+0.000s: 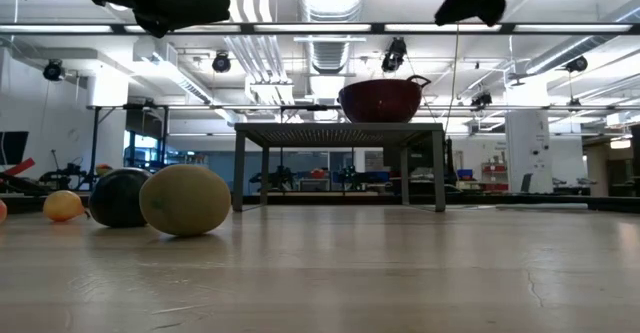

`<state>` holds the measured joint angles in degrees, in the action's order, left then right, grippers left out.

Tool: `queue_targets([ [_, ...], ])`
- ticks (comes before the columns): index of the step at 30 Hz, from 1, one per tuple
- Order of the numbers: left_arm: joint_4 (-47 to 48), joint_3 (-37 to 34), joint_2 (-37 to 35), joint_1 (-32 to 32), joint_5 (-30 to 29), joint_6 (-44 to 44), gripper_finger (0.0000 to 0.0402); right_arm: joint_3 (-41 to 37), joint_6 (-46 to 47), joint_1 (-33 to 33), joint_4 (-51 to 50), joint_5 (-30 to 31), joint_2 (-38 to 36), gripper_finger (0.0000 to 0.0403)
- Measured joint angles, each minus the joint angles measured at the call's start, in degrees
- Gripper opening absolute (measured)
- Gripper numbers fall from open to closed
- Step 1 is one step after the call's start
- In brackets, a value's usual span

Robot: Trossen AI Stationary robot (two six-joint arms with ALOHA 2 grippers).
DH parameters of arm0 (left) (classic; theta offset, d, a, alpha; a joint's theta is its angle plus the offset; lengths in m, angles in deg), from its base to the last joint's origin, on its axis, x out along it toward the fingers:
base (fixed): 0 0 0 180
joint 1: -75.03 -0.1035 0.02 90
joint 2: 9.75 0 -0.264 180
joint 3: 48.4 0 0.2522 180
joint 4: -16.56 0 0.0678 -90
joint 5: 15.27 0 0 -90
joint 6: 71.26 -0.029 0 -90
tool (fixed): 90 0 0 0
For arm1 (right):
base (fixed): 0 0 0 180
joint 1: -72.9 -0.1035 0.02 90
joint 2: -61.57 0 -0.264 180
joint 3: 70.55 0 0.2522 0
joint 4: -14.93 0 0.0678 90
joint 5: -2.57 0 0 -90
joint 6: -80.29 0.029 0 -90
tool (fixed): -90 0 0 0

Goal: Pick & Place Fruit
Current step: Put the pear into the purple strainer bowl on the shelf

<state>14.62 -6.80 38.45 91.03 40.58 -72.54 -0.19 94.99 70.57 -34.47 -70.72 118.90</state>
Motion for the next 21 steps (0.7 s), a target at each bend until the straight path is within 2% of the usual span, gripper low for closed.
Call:
queue_targets([
  [14,0.02,0.00,0.01,0.00,0.00,0.00,0.0168,-17.33,-1.96,-0.45,9.88,0.49,-19.14,0.0012],
  [21,0.07,0.00,0.01,-0.02,0.02,0.00,0.0168,-25.21,-2.91,-0.43,13.04,1.55,-26.48,0.0008],
])
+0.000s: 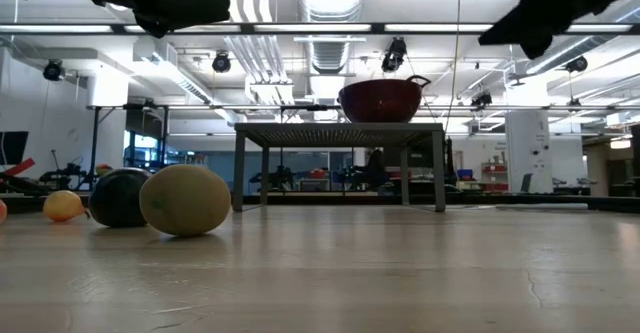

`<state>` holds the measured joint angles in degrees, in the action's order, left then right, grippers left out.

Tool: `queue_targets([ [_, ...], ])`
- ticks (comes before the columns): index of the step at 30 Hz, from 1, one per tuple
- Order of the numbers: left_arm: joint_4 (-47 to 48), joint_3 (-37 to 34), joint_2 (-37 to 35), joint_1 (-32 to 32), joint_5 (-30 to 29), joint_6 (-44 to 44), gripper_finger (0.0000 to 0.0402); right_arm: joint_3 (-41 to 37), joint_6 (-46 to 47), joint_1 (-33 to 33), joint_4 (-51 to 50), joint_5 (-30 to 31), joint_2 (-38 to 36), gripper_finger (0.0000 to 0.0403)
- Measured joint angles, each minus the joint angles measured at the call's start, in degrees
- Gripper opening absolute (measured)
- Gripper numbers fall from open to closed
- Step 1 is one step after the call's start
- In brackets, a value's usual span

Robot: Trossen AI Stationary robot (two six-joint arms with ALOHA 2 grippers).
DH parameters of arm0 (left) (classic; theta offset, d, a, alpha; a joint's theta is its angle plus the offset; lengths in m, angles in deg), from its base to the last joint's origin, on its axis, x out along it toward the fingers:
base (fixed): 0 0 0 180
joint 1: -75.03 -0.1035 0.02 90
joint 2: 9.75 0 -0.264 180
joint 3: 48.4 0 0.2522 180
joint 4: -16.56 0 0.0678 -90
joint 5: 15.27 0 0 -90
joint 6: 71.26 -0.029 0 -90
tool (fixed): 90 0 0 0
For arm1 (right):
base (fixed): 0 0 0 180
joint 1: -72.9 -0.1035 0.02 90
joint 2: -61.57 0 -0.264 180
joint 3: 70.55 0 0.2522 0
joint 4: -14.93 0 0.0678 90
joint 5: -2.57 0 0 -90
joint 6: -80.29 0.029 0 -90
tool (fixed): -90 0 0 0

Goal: Pick & Place Fruit
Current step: Put the pear into the purple strainer bowl on the shelf

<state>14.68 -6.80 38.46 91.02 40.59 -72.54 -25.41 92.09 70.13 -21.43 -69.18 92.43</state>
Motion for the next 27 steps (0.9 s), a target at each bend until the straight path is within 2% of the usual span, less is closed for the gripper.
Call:
queue_targets([
  [14,0.07,0.00,0.00,0.02,-0.02,0.00,0.0168,-14.80,-2.09,0.00,11.39,0.08,-13.25,0.0008],
  [27,0.07,0.00,0.00,0.00,-0.01,0.00,0.0168,-20.68,-5.08,0.00,11.34,1.48,-26.04,0.0008],
])
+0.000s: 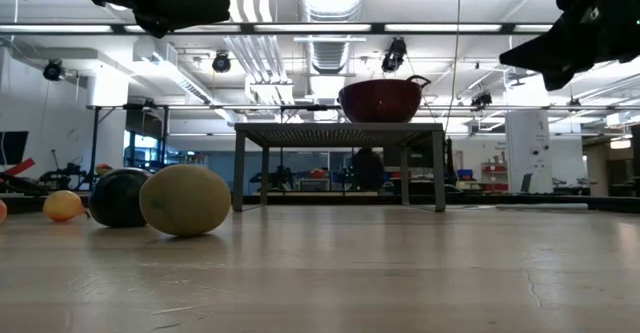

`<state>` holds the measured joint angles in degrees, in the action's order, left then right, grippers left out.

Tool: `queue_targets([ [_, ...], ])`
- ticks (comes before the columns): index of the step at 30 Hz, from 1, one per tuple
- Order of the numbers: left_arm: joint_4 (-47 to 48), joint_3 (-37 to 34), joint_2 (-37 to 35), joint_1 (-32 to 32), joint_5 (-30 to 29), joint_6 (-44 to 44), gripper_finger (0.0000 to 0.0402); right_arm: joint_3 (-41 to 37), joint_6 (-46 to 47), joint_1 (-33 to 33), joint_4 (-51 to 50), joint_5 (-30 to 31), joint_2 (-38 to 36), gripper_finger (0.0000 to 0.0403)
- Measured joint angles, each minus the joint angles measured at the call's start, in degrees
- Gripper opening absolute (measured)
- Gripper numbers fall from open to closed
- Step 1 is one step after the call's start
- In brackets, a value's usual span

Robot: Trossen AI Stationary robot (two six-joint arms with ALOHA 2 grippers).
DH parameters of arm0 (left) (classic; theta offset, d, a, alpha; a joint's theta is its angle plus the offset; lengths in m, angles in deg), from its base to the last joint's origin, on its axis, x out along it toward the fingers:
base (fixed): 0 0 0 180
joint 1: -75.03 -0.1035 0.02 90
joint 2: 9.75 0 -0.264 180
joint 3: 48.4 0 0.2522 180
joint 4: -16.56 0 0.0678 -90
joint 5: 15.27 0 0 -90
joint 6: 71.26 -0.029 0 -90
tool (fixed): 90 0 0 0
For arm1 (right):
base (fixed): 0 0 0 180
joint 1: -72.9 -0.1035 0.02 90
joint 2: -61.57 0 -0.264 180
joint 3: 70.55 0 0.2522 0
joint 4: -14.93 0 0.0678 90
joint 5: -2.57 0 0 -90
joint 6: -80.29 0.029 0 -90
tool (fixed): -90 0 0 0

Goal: Pick & Place Fruit
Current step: Put the pear into the purple strainer bowl on the shelf

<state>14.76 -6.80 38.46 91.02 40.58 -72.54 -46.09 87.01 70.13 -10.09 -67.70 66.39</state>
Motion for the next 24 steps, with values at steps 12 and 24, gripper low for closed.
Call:
queue_targets([
  [12,0.01,0.00,0.00,0.00,-0.01,0.00,0.0168,-5.33,0.27,0.01,-0.80,-0.07,-4.35,0.0008],
  [24,0.39,0.00,0.00,0.02,0.00,0.00,0.0168,-5.95,-0.66,0.02,-0.41,-0.23,-0.18,0.0008],
])
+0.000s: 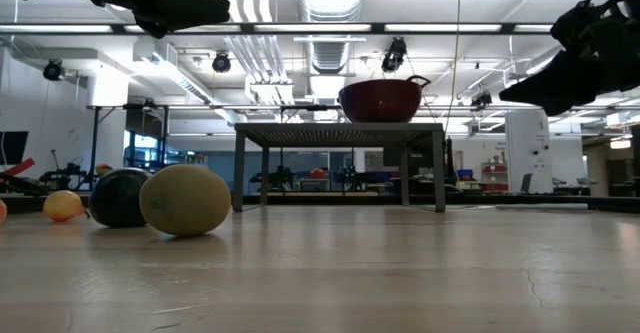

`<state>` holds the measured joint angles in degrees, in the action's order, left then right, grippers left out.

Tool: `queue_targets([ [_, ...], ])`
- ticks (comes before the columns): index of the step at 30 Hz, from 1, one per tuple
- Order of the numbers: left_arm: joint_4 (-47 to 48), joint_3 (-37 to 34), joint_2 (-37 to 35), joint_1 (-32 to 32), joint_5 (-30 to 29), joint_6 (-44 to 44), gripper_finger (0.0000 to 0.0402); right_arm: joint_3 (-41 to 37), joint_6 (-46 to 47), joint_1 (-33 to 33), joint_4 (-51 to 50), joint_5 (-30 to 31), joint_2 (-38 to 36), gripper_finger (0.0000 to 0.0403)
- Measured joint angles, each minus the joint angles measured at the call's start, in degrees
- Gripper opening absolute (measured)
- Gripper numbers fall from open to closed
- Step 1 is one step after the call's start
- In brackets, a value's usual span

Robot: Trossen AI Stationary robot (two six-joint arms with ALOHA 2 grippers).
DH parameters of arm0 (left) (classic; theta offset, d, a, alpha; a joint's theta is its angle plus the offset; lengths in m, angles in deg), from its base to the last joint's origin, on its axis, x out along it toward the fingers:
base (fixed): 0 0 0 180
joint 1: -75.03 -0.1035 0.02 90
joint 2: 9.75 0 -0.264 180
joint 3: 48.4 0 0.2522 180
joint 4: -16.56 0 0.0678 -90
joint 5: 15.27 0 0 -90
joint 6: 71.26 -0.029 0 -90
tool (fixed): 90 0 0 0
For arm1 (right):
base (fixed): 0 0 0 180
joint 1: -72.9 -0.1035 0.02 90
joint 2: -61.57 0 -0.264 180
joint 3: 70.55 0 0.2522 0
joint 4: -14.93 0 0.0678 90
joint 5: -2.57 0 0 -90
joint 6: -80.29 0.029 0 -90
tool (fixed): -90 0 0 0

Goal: Pick & Place Fruit
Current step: Put the pear into the purple strainer bowl on the shelf

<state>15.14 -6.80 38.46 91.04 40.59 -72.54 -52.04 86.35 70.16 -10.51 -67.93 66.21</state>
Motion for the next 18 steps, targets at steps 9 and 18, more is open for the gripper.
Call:
queue_targets([
  [9,0.04,0.00,0.00,-0.02,-0.01,0.00,0.0168,0.00,-0.27,0.00,0.00,-0.01,0.74,0.0008],
  [18,-0.96,-0.02,0.00,0.00,0.01,0.02,0.0168,0.02,-0.28,0.00,-0.01,-0.01,0.75,0.0008],
])
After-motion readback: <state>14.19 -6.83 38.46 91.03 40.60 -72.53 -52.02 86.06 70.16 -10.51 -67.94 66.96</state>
